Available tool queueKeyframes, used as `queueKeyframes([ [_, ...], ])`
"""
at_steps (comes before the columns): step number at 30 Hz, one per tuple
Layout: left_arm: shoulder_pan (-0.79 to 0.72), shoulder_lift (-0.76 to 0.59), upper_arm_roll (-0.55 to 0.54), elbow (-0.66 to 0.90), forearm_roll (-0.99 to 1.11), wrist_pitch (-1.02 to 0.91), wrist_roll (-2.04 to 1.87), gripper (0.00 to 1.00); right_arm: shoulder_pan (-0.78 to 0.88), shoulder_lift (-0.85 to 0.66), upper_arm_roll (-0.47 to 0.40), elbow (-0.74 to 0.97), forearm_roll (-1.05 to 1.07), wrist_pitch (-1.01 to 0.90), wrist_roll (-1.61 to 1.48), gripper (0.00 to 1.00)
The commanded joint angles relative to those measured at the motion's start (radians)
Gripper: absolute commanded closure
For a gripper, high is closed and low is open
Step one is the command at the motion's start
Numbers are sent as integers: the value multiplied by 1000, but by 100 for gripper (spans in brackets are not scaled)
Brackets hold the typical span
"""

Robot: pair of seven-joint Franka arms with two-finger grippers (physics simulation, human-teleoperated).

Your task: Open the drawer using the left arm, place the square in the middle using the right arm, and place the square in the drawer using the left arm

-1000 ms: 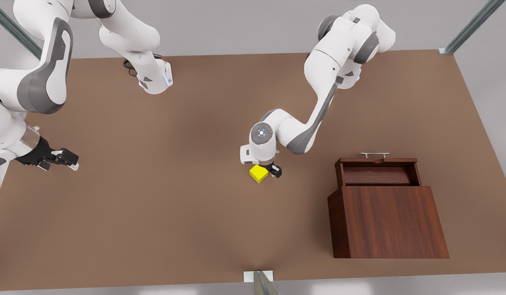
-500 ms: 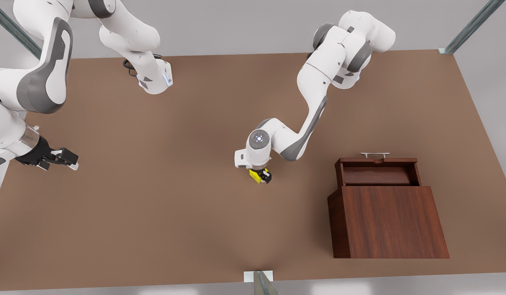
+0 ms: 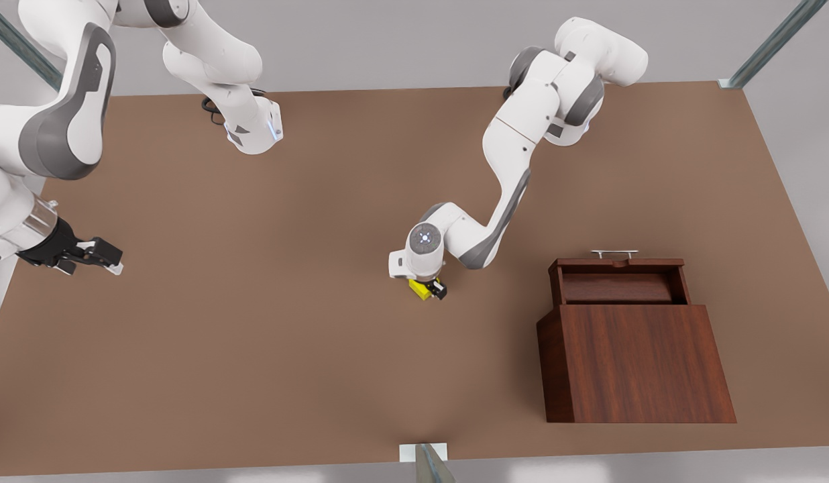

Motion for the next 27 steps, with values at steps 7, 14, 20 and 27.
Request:
queueKeyframes([
  [7, 0, 9, 0, 0, 2, 8, -2, 13, -4, 1, -1, 2, 3, 0, 2, 0],
  [14, -2, 8, 0, 2, 0, 8, -3, 23, -11, 1, -1, 12, 0, -14, -2, 0],
  [20, -2, 9, 0, 3, 0, 8, -3, 25, -13, 1, -5, 14, 2, -12, 3, 0],
  [27, -2, 2, 0, 8, 0, 8, -9, 25, -11, 9, -3, 14, 3, -5, 3, 0],
])
